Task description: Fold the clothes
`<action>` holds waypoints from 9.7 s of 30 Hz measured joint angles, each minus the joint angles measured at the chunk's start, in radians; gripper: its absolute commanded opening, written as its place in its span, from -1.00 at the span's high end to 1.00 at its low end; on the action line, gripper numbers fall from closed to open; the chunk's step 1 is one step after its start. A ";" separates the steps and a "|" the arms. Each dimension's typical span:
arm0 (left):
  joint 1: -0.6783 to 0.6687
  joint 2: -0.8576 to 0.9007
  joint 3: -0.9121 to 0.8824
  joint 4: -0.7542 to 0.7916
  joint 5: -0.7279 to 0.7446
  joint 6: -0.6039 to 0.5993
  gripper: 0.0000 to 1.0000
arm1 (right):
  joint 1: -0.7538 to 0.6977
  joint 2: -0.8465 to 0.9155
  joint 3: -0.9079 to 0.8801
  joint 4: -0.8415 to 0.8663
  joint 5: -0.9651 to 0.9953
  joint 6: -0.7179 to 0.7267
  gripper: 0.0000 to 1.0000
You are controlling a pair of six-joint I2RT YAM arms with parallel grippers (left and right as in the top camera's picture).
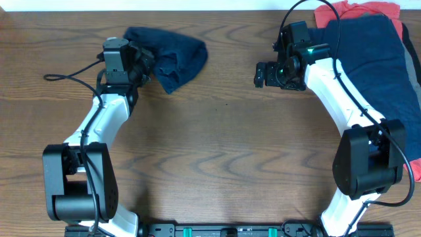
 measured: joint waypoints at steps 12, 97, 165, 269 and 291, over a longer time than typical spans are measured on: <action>0.090 0.204 0.000 0.205 -0.086 -0.029 0.87 | 0.000 0.000 0.000 0.008 0.000 0.000 -0.99; 0.201 0.439 0.052 0.411 -0.199 0.204 0.88 | 0.001 0.000 0.000 0.052 0.003 0.035 -0.99; 0.262 -0.484 0.074 -0.137 0.169 0.576 -0.96 | -0.036 -0.804 0.483 0.012 0.171 -0.347 -0.98; 0.262 -0.483 0.074 -0.174 0.168 0.579 -0.95 | -0.239 -1.926 -1.550 0.775 0.089 -0.302 -0.99; 0.069 -1.078 -0.667 -0.175 -0.064 0.898 -0.96 | -0.239 -1.926 -1.550 0.774 0.096 -0.302 -0.98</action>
